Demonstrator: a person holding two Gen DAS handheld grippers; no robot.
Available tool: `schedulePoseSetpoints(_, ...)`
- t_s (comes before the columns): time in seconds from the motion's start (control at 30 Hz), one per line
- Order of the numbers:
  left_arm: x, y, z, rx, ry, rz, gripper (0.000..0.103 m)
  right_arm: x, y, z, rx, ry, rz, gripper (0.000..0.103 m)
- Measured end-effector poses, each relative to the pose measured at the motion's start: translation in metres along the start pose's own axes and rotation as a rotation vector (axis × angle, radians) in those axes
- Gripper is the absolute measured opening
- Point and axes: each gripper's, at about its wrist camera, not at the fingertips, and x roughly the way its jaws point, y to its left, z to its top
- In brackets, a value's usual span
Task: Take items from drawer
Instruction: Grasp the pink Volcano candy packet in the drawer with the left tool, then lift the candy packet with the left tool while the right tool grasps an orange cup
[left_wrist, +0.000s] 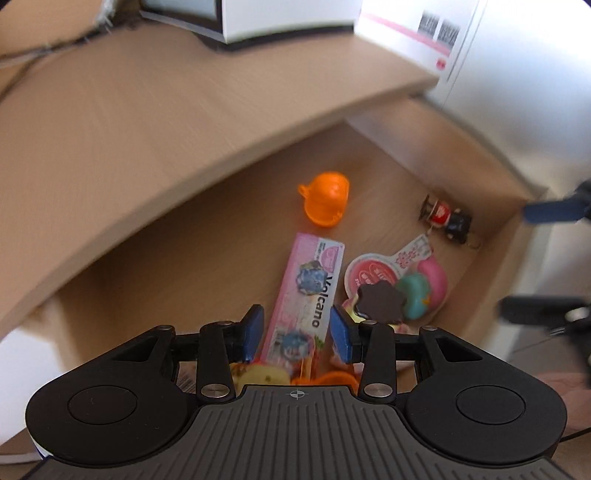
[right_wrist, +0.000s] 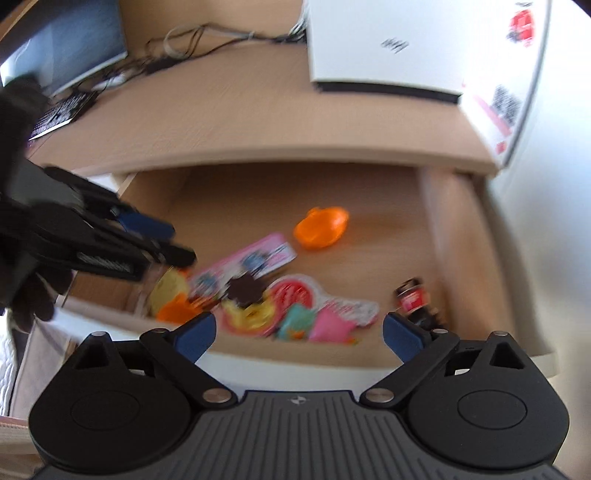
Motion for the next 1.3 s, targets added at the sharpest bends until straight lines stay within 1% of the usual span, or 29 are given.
schedulePoseSetpoints(0.07,0.019,0.004,0.004,-0.006,0.048,-0.027,0.043,-0.001,-0.007,0.002,0.008,-0.014,-0.013,0.097)
schedulePoseSetpoints(0.13,0.034,0.004,0.003,0.0,0.093,-0.044,0.045,0.003,-0.018,0.001,0.022,0.002,-0.018,0.097)
schedulePoseSetpoints(0.23,0.042,0.001,0.003,0.018,0.105,-0.05,0.049,0.011,-0.032,-0.006,0.081,0.041,-0.01,0.098)
schedulePoseSetpoints(0.27,0.044,0.001,0.003,0.014,0.115,-0.054,0.049,0.01,-0.034,-0.009,0.087,0.033,-0.012,0.098)
schedulePoseSetpoints(0.3,0.047,0.001,0.002,0.012,0.131,-0.052,0.049,0.008,-0.034,-0.011,0.075,0.026,-0.012,0.098)
schedulePoseSetpoints(0.37,0.054,0.002,0.001,0.006,0.165,-0.012,0.049,0.008,-0.032,-0.013,0.042,0.03,-0.015,0.098)
schedulePoseSetpoints(0.4,0.057,0.004,0.001,-0.004,0.173,0.001,0.047,0.008,-0.032,-0.014,0.042,0.029,-0.017,0.098)
schedulePoseSetpoints(0.5,0.057,0.008,0.0,-0.036,0.162,0.01,0.047,0.007,-0.033,-0.016,0.045,0.028,-0.015,0.098)
schedulePoseSetpoints(0.7,0.059,0.004,0.008,-0.035,0.144,0.011,0.047,0.005,-0.031,-0.019,0.052,0.029,-0.02,0.099)
schedulePoseSetpoints(0.8,0.063,0.003,0.015,-0.052,0.13,-0.001,0.047,0.006,-0.031,-0.02,0.049,0.034,-0.019,0.102)
schedulePoseSetpoints(0.9,0.065,0.004,0.02,-0.069,0.101,-0.005,0.048,0.008,-0.03,-0.02,0.045,0.033,-0.022,0.103)
schedulePoseSetpoints(1.0,0.065,0.006,0.024,-0.104,0.123,-0.008,0.048,0.009,-0.03,-0.017,0.051,0.042,-0.023,0.103)
schedulePoseSetpoints(1.07,0.063,0.011,0.022,-0.137,0.144,-0.031,0.048,0.012,-0.03,-0.012,0.042,0.062,-0.017,0.103)
schedulePoseSetpoints(1.1,0.059,0.013,0.02,-0.155,0.153,-0.045,0.048,0.014,-0.03,-0.008,0.037,0.078,-0.009,0.103)
schedulePoseSetpoints(1.17,0.042,0.016,0.014,-0.162,0.135,-0.053,0.048,0.018,-0.035,0.006,0.07,0.109,-0.002,0.098)
schedulePoseSetpoints(1.2,0.03,0.017,0.01,-0.165,0.12,-0.051,0.048,0.02,-0.04,0.015,0.099,0.101,-0.001,0.096)
schedulePoseSetpoints(1.23,0.017,0.018,0.007,-0.174,0.104,-0.05,0.048,0.021,-0.045,0.023,0.121,0.076,-0.001,0.096)
schedulePoseSetpoints(1.3,-0.009,0.02,0.0,-0.204,0.072,-0.052,0.048,0.028,-0.052,0.043,0.13,0.047,-0.009,0.096)
